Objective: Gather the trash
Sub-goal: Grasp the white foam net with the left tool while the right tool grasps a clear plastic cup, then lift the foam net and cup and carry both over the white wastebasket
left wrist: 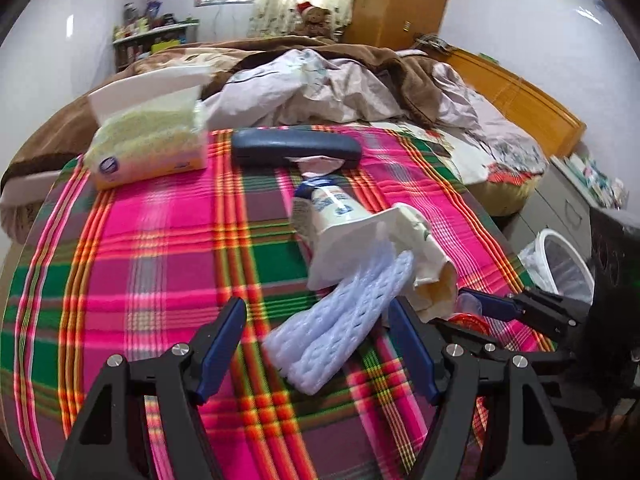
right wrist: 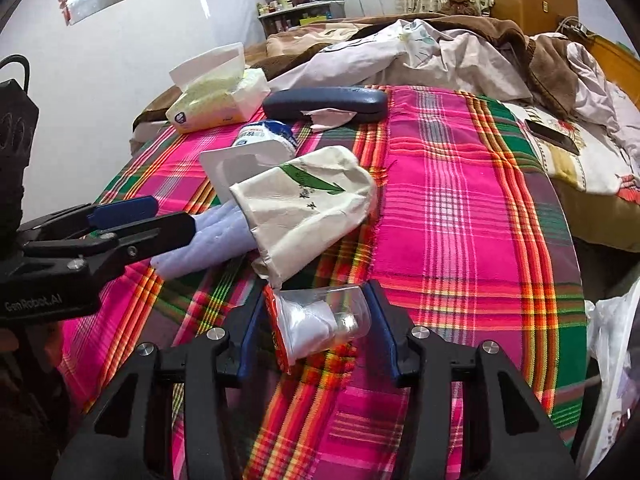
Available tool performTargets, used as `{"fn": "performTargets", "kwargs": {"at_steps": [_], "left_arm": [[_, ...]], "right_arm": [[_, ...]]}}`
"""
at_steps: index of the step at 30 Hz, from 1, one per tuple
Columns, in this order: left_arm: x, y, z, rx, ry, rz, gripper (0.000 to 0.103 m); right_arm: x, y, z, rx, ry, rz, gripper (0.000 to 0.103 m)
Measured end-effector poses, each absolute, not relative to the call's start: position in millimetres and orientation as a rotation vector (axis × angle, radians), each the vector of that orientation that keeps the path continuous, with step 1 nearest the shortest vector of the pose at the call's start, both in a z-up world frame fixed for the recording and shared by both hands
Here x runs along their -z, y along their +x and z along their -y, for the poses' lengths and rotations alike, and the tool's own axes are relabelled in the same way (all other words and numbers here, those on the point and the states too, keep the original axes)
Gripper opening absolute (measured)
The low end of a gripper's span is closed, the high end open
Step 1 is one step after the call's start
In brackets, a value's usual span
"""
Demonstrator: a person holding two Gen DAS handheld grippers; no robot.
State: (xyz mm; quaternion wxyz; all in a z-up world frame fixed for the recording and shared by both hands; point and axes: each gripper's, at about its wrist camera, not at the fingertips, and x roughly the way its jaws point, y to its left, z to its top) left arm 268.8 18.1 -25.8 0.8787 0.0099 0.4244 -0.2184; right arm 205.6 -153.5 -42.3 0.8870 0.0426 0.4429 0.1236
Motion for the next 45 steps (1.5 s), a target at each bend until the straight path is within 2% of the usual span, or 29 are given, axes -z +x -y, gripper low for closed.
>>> {"fn": "performTargets", "kwargs": {"at_steps": [11, 18, 24, 28, 31, 45], "left_arm": [[40.1, 276.2, 8.1, 0.455, 0.156, -0.917, 0.075], [47.8, 280.5, 9.2, 0.465, 0.126, -0.968, 0.074], [46.6, 276.1, 18.3, 0.477, 0.145, -0.970, 0.058], [44.6, 274.7, 19.1, 0.481, 0.123, -0.975, 0.038], [43.5, 271.1, 19.7, 0.469, 0.117, -0.975, 0.033], [31.3, 233.5, 14.1, 0.455, 0.038, -0.943, 0.031]], "right_arm": [[42.9, 196.3, 179.4, -0.191, 0.136, -0.922, 0.049], [41.9, 188.2, 192.7, -0.152, 0.166, -0.914, 0.049], [42.1, 185.5, 196.5, -0.144, 0.180, -0.909, 0.049], [41.8, 183.6, 198.9, -0.145, 0.183, -0.906, 0.049], [41.6, 181.1, 201.5, -0.145, 0.188, -0.903, 0.049], [27.8, 166.2, 203.1, -0.147, 0.187, -0.848, 0.049]]}}
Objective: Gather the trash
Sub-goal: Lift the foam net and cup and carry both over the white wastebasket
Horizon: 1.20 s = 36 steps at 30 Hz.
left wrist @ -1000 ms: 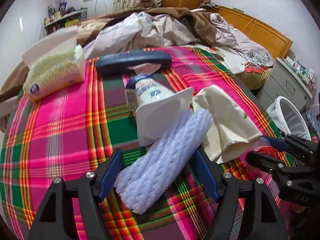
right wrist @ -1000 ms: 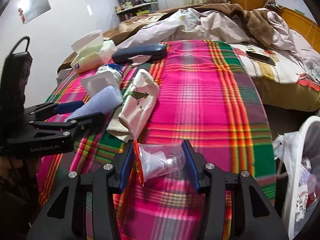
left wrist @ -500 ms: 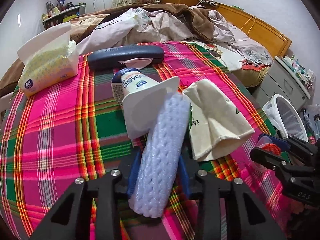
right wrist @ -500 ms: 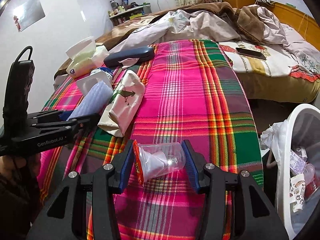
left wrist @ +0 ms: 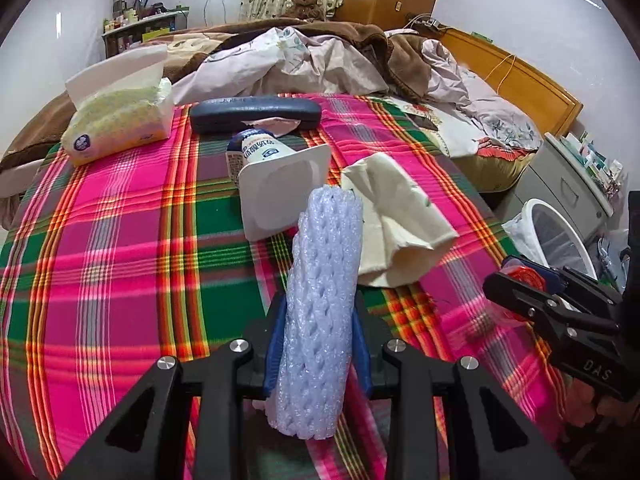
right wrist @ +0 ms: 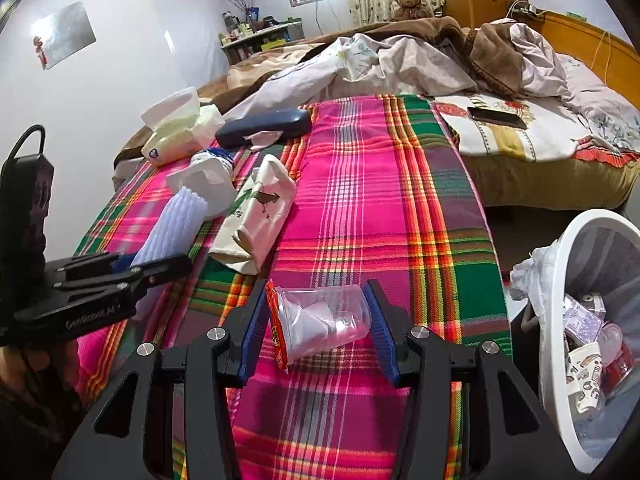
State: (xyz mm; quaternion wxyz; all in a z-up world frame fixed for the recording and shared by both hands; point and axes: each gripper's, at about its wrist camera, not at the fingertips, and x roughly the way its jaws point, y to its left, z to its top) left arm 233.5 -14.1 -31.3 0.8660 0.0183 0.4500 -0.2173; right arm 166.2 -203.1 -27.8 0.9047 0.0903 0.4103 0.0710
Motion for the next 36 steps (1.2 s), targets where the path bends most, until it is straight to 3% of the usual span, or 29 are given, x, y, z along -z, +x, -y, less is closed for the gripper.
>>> {"fn": "performTargets", "kwargs": {"at_steps": [16, 36], "left_arm": [[-4.2, 189.6, 40.0, 0.501, 0.060, -0.845, 0.031], [-37.4, 149.6, 136.8, 0.663, 0.107, -0.753, 0.031]], "right_arm": [[7.0, 140.1, 224.9, -0.116, 0.217, -0.768, 0.049], [-13.5, 88.1, 312.8, 0.060, 0.282, -0.666, 0.049]]}}
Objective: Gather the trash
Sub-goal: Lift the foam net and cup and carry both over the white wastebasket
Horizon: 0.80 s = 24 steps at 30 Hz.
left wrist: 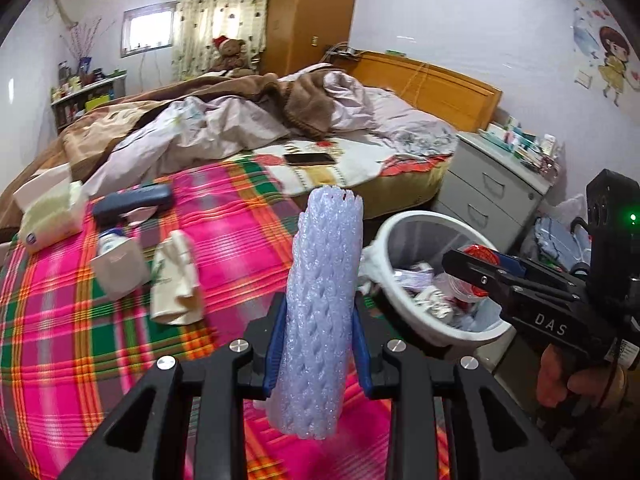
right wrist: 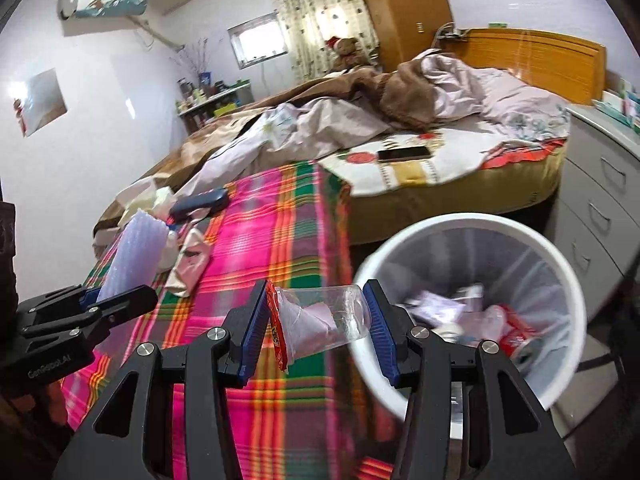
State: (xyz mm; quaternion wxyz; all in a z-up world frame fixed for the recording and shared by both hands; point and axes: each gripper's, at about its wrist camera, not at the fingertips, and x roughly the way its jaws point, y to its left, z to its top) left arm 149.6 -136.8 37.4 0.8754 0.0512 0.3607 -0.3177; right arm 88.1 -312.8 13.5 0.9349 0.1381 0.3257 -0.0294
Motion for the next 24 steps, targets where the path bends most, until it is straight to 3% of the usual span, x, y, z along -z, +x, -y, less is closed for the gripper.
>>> {"fn": "performTargets", "kwargs": {"at_steps": [24], "left_arm": [[-13.6, 138.8, 268.5, 0.820, 0.169, -0.833, 0.032]], "right_arm": [[13.6, 64.5, 411.3, 0.271, 0.321, -0.730, 0.049]]}}
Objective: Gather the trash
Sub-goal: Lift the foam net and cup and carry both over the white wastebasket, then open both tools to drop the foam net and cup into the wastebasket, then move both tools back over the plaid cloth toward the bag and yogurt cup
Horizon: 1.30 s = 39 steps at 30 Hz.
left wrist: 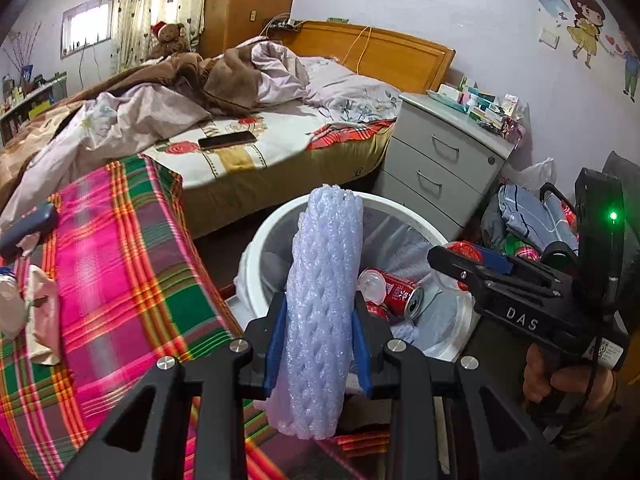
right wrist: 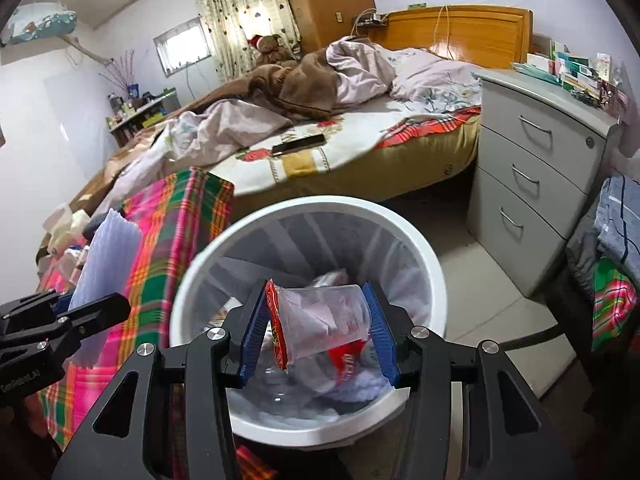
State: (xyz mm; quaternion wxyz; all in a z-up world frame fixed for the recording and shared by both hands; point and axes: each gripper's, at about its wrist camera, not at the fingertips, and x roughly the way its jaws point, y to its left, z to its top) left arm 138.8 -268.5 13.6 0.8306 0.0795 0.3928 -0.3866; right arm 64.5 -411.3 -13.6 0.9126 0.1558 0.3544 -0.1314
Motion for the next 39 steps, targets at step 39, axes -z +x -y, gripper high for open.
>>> {"fn": "performTargets", "kwargs": {"at_steps": [39], "left_arm": [[-15.6, 140.6, 238.6, 0.739, 0.100, -0.814, 0.065]], "right_arm": [[15.3, 71.1, 403.1, 0.262, 0.310, -0.747, 0.062]]}}
